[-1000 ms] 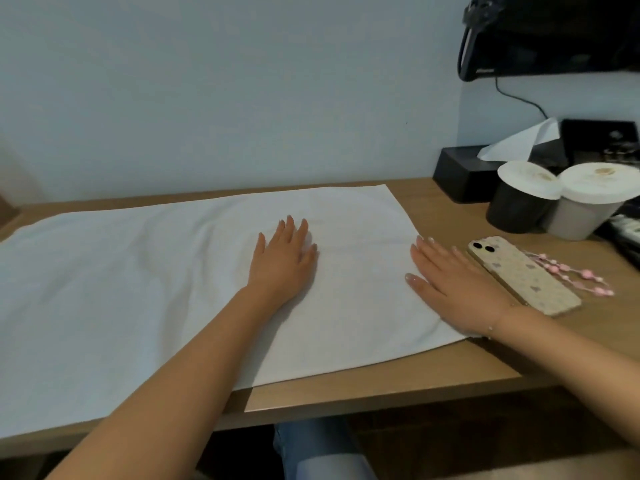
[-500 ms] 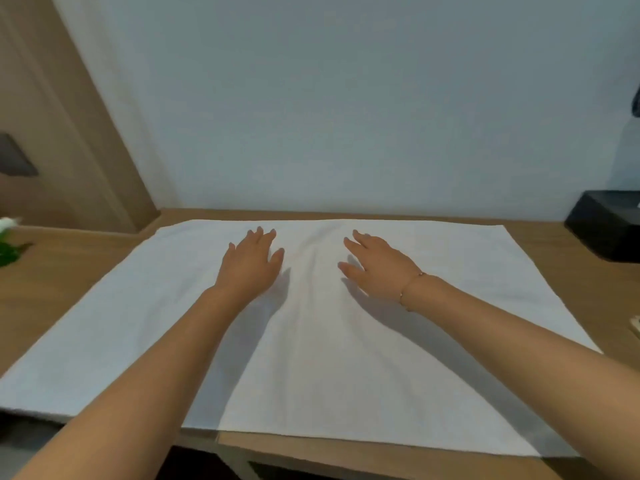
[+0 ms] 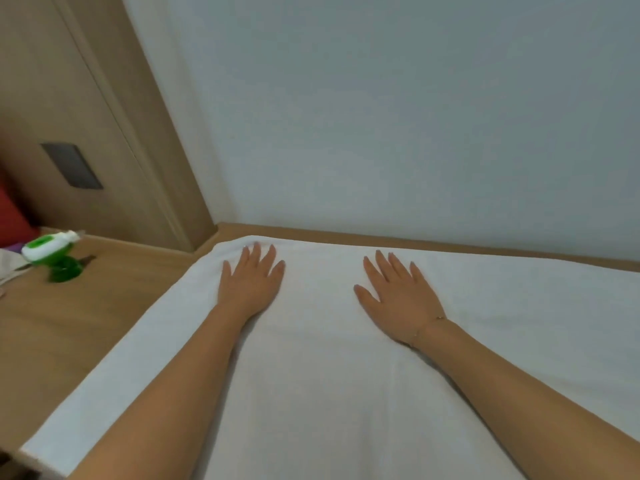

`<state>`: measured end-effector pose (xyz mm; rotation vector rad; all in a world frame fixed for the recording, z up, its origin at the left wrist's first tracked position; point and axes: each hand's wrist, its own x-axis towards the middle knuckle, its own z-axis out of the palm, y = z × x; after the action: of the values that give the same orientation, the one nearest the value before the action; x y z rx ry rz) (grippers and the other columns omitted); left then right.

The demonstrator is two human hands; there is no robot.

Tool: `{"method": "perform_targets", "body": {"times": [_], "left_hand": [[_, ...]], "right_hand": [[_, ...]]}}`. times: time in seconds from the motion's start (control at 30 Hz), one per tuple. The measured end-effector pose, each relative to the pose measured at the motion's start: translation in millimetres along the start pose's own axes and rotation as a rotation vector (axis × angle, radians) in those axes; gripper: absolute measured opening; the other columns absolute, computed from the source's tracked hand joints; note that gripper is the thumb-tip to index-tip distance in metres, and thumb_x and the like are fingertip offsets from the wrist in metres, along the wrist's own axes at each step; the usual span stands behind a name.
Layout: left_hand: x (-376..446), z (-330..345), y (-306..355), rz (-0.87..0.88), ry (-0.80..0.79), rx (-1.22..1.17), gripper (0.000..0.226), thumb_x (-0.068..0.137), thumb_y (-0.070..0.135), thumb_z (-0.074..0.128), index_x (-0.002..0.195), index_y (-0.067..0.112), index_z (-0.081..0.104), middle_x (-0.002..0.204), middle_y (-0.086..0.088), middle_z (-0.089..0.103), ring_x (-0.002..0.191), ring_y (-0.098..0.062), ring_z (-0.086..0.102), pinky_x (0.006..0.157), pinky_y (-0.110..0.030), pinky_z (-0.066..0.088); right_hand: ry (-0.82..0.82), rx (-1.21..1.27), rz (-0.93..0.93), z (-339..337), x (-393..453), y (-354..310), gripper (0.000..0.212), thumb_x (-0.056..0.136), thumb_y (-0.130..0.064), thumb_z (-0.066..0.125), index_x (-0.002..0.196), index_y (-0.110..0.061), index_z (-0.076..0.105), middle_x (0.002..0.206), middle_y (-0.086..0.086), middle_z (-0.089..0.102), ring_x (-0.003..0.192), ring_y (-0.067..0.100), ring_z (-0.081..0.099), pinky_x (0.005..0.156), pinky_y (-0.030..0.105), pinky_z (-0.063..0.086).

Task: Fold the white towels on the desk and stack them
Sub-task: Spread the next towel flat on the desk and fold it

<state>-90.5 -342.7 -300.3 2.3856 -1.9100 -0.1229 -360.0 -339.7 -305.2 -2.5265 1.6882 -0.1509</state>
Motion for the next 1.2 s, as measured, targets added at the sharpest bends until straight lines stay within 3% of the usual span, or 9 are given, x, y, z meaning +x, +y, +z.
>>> {"method": "perform_targets", "body": {"times": [0.13, 0.4, 0.67, 0.9, 1.03, 1.13, 1.2], "left_hand": [[22.7, -3.5, -33.3, -0.143, 0.031, -0.003, 0.062, 0.101, 0.053, 0.013, 0.157, 0.025, 0.009, 0.165, 0.001, 0.000, 0.151, -0.020, -0.002, 0.120, -0.053, 0.000], [33.6, -10.8, -46.2, -0.165, -0.013, 0.008, 0.064, 0.096, 0.067, 0.016, 0.154, 0.043, 0.009, 0.165, -0.001, -0.003, 0.152, -0.021, -0.005, 0.116, -0.060, -0.003], [22.9, -2.0, -55.2, -0.139, -0.009, -0.001, 0.066, 0.094, 0.069, 0.012, 0.154, 0.043, 0.007, 0.165, 0.005, -0.003, 0.152, -0.018, -0.004, 0.119, -0.054, -0.002], [25.4, -20.4, -54.9, -0.123, -0.043, -0.062, 0.056, 0.104, 0.049, 0.017, 0.156, 0.030, 0.013, 0.165, -0.003, 0.001, 0.152, -0.023, -0.002, 0.120, -0.054, 0.001], [-27.4, -40.2, -47.5, 0.045, 0.170, -0.017, 0.051, 0.105, 0.042, 0.031, 0.153, 0.026, 0.027, 0.164, -0.002, 0.013, 0.152, -0.020, 0.006, 0.119, -0.049, 0.004], [-94.0, -39.6, -41.7, 0.100, 0.050, -0.138, 0.055, 0.103, 0.046, 0.030, 0.155, 0.029, 0.022, 0.165, 0.001, 0.010, 0.152, -0.015, 0.002, 0.120, -0.045, 0.000], [-138.2, -27.8, -44.7, 0.071, -0.058, -0.089, 0.058, 0.103, 0.051, 0.022, 0.156, 0.030, 0.013, 0.165, 0.003, 0.000, 0.151, -0.013, -0.005, 0.120, -0.043, -0.005]], "right_hand": [[0.007, -0.005, -0.005, -1.2, -1.5, 0.3, 0.066, 0.098, -0.057, 0.008, 0.155, -0.026, -0.004, 0.162, -0.003, -0.011, 0.149, 0.016, -0.011, 0.121, 0.039, -0.007], [-0.025, -0.043, 0.086, -4.0, -3.8, -3.6, 0.071, 0.096, -0.062, 0.006, 0.154, -0.025, -0.009, 0.162, 0.010, -0.014, 0.148, 0.034, -0.013, 0.121, 0.044, -0.007], [-0.022, -0.040, 0.085, -1.9, -3.4, -3.2, 0.072, 0.095, -0.063, 0.006, 0.154, -0.024, -0.008, 0.162, 0.009, -0.013, 0.148, 0.033, -0.012, 0.121, 0.043, -0.007], [-0.033, -0.023, 0.061, -9.0, -6.9, -6.9, 0.070, 0.098, -0.058, 0.010, 0.155, -0.020, -0.003, 0.162, 0.010, -0.009, 0.149, 0.030, -0.010, 0.121, 0.042, -0.005], [0.054, -0.023, -0.091, -25.9, -16.5, -25.0, 0.060, 0.104, -0.042, 0.017, 0.154, -0.010, 0.015, 0.163, 0.011, 0.005, 0.150, 0.023, 0.001, 0.122, 0.036, 0.000], [0.060, 0.132, -0.303, -30.5, -36.6, -61.5, 0.057, 0.104, -0.041, 0.022, 0.152, -0.011, 0.023, 0.162, 0.006, 0.011, 0.150, 0.017, 0.004, 0.120, 0.031, -0.002], [-0.009, 0.194, -0.412, -21.5, -56.8, -87.1, 0.061, 0.103, -0.047, 0.022, 0.154, -0.014, 0.018, 0.163, 0.002, 0.006, 0.150, 0.014, 0.000, 0.118, 0.027, -0.004]]}}
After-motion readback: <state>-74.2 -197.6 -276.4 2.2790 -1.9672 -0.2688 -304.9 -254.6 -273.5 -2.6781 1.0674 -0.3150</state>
